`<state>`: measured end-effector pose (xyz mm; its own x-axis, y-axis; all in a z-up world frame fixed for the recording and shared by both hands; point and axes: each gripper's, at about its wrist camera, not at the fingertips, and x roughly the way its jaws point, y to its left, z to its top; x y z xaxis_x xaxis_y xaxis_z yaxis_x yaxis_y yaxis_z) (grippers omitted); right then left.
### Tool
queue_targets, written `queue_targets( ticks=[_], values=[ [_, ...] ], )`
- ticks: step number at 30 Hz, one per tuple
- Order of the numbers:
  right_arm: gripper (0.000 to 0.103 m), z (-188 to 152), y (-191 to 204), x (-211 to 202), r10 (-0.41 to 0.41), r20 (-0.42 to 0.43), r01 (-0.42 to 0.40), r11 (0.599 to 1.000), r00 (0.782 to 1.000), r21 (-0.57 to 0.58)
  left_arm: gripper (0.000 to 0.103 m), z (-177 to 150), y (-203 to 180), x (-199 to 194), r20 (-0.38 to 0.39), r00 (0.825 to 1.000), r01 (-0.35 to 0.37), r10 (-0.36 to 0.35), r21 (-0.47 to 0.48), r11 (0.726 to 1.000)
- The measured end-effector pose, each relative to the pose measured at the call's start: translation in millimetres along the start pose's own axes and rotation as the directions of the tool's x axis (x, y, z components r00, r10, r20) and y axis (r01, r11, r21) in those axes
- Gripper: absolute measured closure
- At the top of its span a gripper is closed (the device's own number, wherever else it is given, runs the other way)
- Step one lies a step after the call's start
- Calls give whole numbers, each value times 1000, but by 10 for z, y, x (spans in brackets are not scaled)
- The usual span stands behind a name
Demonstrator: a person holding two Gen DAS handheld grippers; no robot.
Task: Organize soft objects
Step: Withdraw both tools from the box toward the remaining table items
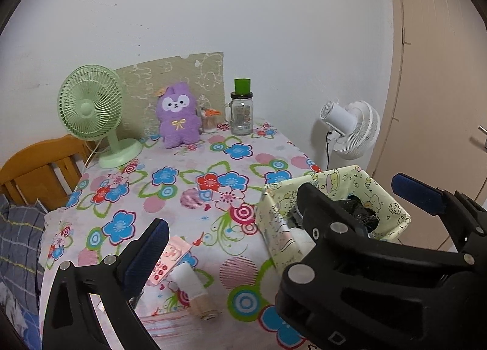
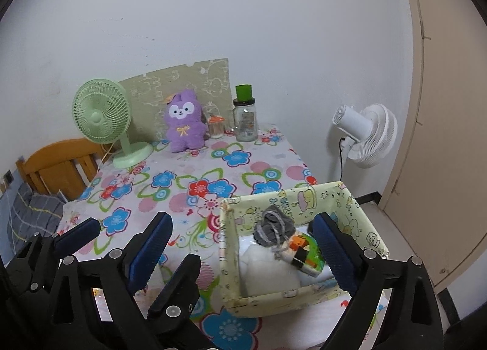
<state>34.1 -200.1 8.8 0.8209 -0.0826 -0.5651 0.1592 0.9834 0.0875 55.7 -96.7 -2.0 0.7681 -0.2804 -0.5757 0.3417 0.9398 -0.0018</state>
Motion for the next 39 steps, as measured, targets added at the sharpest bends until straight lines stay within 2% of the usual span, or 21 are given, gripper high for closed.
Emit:
queue_targets(
  ticks=[7, 21, 39],
  values=[
    [5, -15, 279, -40, 5, 26, -5, 1000, 1000, -31, 0, -63, 245, -97, 21, 999, -30, 30, -15, 999],
    [5, -228, 763, 66, 92, 10, -92, 994, 996, -63, 0, -330, 696, -155, 41, 994, -101, 102, -41, 994],
    [5, -686, 1168, 378, 136, -56, -141, 986, 989, -89, 0, -806, 1080, 34, -36, 992, -119, 117, -72, 990]
  ],
)
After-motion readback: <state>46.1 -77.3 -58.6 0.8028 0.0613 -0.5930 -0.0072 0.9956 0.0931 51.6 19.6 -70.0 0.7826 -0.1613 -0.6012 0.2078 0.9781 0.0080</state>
